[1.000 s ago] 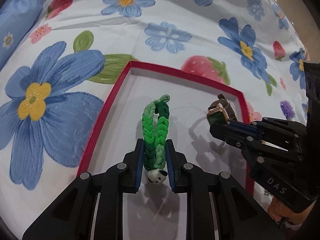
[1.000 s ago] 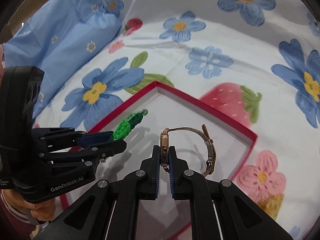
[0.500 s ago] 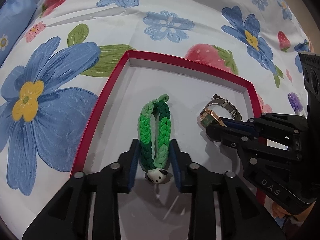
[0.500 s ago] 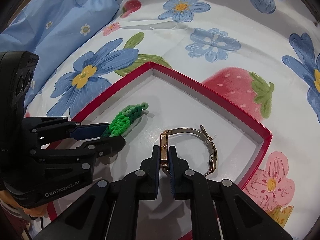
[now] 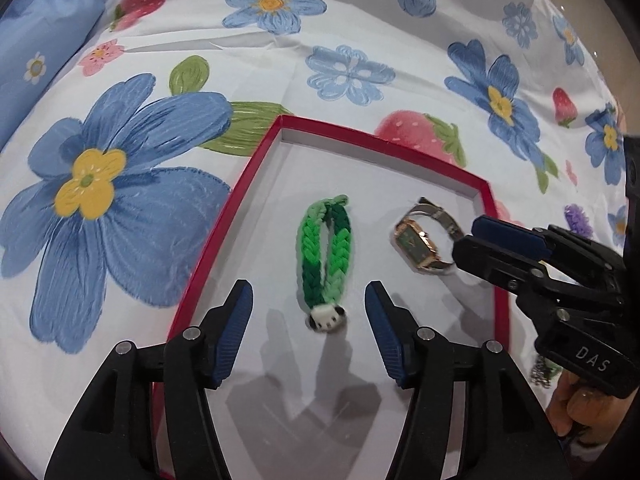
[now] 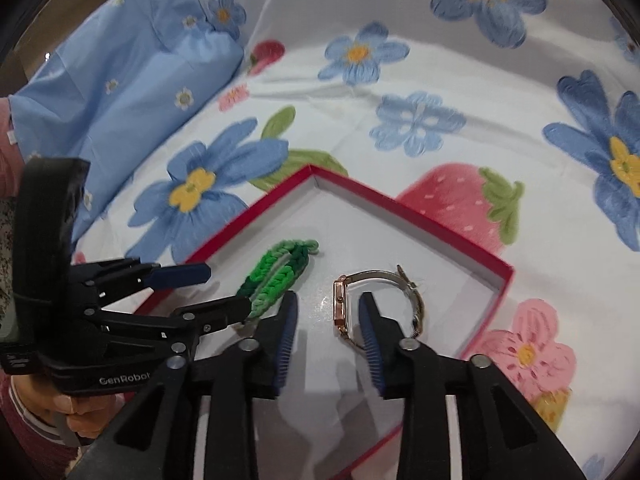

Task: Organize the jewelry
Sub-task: 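Open both grippers to drop the keychain and watch into the tray, then move both grippers back toward the remaining jewelry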

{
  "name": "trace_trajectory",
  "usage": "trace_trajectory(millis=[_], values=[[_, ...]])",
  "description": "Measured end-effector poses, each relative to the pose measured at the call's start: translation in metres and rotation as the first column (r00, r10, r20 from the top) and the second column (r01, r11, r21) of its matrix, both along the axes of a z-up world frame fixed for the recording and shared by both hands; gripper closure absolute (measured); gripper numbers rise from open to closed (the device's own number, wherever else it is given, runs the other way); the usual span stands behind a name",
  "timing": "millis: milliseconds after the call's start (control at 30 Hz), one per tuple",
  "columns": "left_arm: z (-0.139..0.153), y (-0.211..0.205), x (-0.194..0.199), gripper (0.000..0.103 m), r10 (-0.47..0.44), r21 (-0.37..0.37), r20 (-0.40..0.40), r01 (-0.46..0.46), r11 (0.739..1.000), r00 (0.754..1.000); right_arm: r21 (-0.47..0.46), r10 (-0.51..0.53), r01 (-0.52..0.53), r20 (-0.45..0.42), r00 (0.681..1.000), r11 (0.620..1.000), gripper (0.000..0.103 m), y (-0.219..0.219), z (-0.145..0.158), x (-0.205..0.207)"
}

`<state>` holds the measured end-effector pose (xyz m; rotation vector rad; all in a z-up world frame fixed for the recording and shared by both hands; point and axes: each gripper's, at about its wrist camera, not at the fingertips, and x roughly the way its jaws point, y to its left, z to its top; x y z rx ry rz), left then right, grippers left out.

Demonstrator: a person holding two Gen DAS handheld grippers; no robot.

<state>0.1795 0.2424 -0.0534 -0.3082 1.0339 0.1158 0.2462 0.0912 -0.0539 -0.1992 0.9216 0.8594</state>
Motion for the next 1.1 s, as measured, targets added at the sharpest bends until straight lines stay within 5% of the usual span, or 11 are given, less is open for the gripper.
trace_trajectory(millis=[267,1100], values=[[0.018,-0.022,-0.021,0.044,0.000,-0.020,0.032,0.001,1.000,0.999,0.042,-0.064,0.065,-0.015,0.998,0.997,0.064,-0.042,0.012,-0.018],[0.043,-0.146,-0.019,0.040,-0.221,-0.034,0.063,0.223,0.974,0.973,0.050,-0.343,0.343,-0.006,0.939,0.938,0.061,-0.220,0.023,-0.050]])
